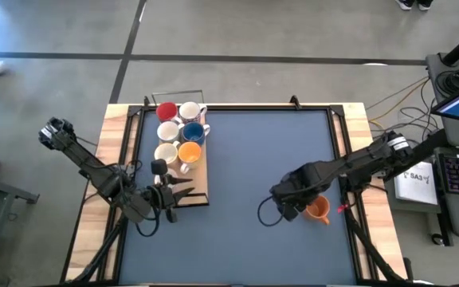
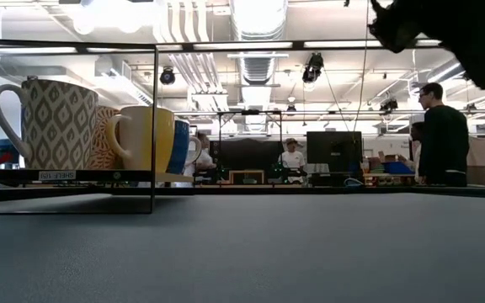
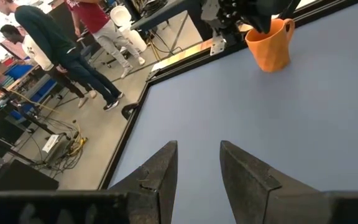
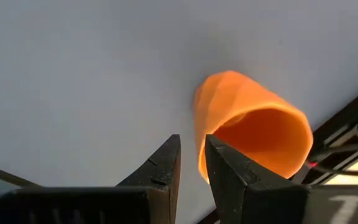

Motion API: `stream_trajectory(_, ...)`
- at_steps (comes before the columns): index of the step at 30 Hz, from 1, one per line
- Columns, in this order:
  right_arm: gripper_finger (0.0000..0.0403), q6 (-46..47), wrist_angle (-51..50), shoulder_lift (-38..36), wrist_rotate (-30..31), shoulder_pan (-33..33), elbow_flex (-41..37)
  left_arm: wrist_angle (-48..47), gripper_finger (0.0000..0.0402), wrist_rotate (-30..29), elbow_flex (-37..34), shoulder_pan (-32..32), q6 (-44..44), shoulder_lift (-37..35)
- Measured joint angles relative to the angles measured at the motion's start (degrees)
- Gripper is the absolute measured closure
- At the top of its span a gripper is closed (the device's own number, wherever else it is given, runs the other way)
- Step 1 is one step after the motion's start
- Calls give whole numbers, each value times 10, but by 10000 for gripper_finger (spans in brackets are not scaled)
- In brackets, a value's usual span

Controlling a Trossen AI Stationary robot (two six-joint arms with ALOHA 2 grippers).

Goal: Place coffee mugs
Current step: Put the orange mug on the shelf

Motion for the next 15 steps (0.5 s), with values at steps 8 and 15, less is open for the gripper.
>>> stream_trajectory(8,339,80,0,0,14,36,-15,0,299,0,0,0,2,1)
stream_trajectory(15,339,91,0,0,14,39,-59,0,299,0,0,0,2,1)
